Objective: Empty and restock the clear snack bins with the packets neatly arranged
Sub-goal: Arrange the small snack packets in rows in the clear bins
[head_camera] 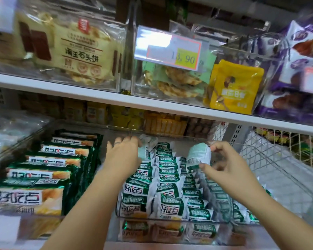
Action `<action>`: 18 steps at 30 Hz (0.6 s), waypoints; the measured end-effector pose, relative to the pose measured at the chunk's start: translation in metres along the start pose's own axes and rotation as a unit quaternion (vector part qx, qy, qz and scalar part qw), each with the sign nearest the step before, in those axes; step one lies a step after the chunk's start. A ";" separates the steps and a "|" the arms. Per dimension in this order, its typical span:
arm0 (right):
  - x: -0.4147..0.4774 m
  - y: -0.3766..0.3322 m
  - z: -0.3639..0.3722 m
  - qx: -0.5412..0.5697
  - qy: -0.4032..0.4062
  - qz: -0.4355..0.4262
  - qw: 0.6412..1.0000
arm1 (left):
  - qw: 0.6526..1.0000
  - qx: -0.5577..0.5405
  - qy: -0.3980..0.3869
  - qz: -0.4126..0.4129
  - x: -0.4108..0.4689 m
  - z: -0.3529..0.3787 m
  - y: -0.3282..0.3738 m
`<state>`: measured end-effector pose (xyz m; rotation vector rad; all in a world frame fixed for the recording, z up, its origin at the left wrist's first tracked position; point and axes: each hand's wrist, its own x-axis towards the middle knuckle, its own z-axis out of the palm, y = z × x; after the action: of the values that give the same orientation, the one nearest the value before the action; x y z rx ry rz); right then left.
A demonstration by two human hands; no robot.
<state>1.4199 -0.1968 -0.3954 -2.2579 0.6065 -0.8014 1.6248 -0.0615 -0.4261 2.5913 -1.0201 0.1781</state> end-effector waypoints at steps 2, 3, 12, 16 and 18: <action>-0.009 -0.004 -0.004 0.095 -0.006 0.034 0.995 | 1.000 0.013 0.005 -0.003 -0.002 -0.002 0.001; -0.013 -0.005 -0.006 0.142 -0.007 0.050 0.989 | 1.000 0.026 0.003 -0.004 -0.003 -0.002 0.002; -0.027 -0.012 0.001 0.368 -0.069 0.114 0.920 | 0.991 0.000 0.093 0.092 -0.027 -0.014 0.005; -0.024 -0.017 0.009 0.369 -0.084 0.097 0.921 | 0.957 -0.205 0.064 0.194 -0.036 -0.023 0.016; -0.023 -0.017 0.013 0.360 -0.088 0.084 0.925 | 0.925 -0.310 0.006 0.219 -0.041 -0.022 0.026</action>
<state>1.4164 -0.1657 -0.3996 -1.5551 0.3350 -0.5956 1.5769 -0.0450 -0.4081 1.7759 -1.3740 -0.0238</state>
